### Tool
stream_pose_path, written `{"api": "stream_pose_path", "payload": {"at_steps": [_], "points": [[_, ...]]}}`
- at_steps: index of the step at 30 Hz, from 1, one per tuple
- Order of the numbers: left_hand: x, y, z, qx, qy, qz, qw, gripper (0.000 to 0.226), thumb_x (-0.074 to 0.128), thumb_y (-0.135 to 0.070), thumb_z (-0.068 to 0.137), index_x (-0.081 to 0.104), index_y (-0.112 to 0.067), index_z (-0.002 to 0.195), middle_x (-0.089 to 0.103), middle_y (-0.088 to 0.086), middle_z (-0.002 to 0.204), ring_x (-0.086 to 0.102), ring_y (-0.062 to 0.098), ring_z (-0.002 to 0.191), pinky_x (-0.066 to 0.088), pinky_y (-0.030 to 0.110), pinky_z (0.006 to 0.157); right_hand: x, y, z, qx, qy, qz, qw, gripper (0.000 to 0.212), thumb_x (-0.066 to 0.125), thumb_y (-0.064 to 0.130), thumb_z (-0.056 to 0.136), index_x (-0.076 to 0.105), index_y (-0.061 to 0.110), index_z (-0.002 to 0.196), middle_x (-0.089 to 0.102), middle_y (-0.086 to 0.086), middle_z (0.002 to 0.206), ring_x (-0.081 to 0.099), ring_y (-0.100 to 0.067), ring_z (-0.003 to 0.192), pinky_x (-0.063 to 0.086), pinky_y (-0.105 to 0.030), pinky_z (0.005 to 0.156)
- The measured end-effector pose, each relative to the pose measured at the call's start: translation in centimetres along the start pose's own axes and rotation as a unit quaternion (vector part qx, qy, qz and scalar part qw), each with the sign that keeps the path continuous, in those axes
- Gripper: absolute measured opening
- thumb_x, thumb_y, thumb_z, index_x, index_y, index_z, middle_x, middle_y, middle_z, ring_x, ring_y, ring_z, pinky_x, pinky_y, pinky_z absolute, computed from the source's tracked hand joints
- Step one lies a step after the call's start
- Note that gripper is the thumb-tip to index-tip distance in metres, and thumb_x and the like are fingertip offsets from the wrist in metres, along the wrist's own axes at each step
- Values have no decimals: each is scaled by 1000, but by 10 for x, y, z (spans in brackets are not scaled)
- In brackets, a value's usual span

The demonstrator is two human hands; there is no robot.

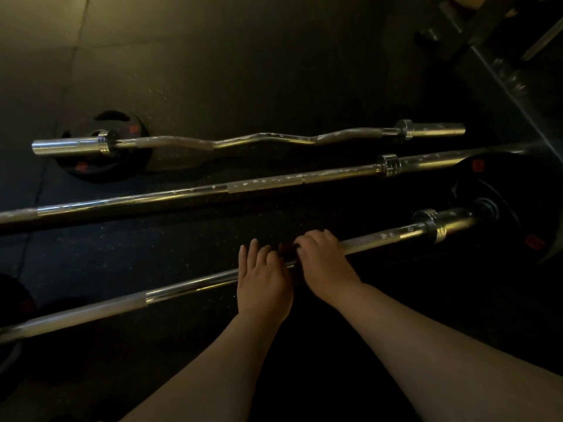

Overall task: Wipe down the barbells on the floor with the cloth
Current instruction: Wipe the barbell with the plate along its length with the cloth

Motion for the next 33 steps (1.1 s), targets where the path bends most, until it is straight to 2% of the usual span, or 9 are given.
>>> {"api": "stream_pose_path", "payload": {"at_steps": [3, 5, 8, 11, 14, 16, 20, 27, 33], "points": [[0, 3, -1, -14, -7, -16, 1000, 40, 28, -33, 104, 49, -19, 136, 30, 6, 163, -4, 23, 155, -14, 43, 121, -10, -22, 0, -6, 8, 1, 1000, 30, 41, 23, 107, 57, 22, 133, 53, 2, 133, 43, -19, 128, 35, -35, 113], [0, 4, -1, -14, -9, -31, 999, 38, 27, -31, 106, 50, -21, 134, 29, 4, 163, -4, 21, 155, -15, 41, 121, -13, -45, -3, 64, -52, 1, 997, 31, 41, 27, 107, 57, 21, 133, 54, 1, 132, 44, -21, 129, 33, -38, 116], [3, -3, 2, -12, -20, -17, 1000, 35, 27, -31, 106, 52, -21, 128, 27, 5, 164, -8, 22, 154, -17, 41, 120, -7, -36, -9, 132, -124, 18, 983, 33, 40, 27, 107, 58, 19, 132, 54, 1, 135, 41, -20, 136, 15, -41, 126], [11, -18, 6, -23, -31, -15, 999, 41, 22, -33, 103, 50, -19, 131, 27, 6, 164, -8, 23, 154, -17, 41, 120, 6, -18, -14, 29, -90, -9, 995, 31, 47, 18, 103, 57, 19, 132, 52, 2, 136, 40, -18, 138, 7, -40, 128], [17, -26, 9, 7, -25, -15, 1000, 48, 18, -35, 105, 39, -23, 146, 26, 1, 164, -8, 20, 154, -20, 39, 119, -6, -40, -12, -42, -41, -12, 998, 32, 42, 22, 104, 58, 23, 131, 53, 4, 132, 41, -17, 133, 17, -36, 125], [18, -28, 10, 28, -21, -27, 999, 48, 19, -36, 107, 33, -25, 152, 25, -2, 165, -8, 17, 154, -21, 37, 119, -14, -66, -9, 3, -81, 4, 997, 33, 38, 27, 103, 60, 23, 128, 57, 4, 127, 44, -18, 131, 22, -38, 123], [19, -30, 13, 22, -19, -44, 999, 46, 22, -35, 107, 38, -24, 149, 31, -4, 162, -2, 18, 155, -15, 40, 123, -13, -78, -8, 164, -176, 48, 969, 35, 40, 29, 106, 57, 17, 134, 52, 0, 137, 34, -21, 141, 23, -46, 124], [22, -30, 13, 12, -22, -7, 1000, 50, 17, -39, 107, 30, -29, 153, 29, -6, 162, -3, 20, 155, -12, 45, 124, -5, -67, -6, -60, -79, -6, 995, 38, 37, 29, 102, 66, 20, 124, 60, 2, 122, 51, -22, 120, 40, -40, 109], [17, -35, 13, 22, -16, 9, 1000, 51, 14, -37, 106, 33, -25, 151, 20, -1, 166, -12, 21, 154, -18, 44, 122, -18, -99, -10, 148, -180, 55, 971, 39, 37, 29, 104, 58, 15, 133, 50, 0, 138, 39, -21, 137, 36, -45, 117]]}}
Point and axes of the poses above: each hand's wrist, its own z-axis towards the middle knuckle, its own x-axis out of the palm, y = z × x, the point moved 1 cm from there along z, towards the middle knuckle
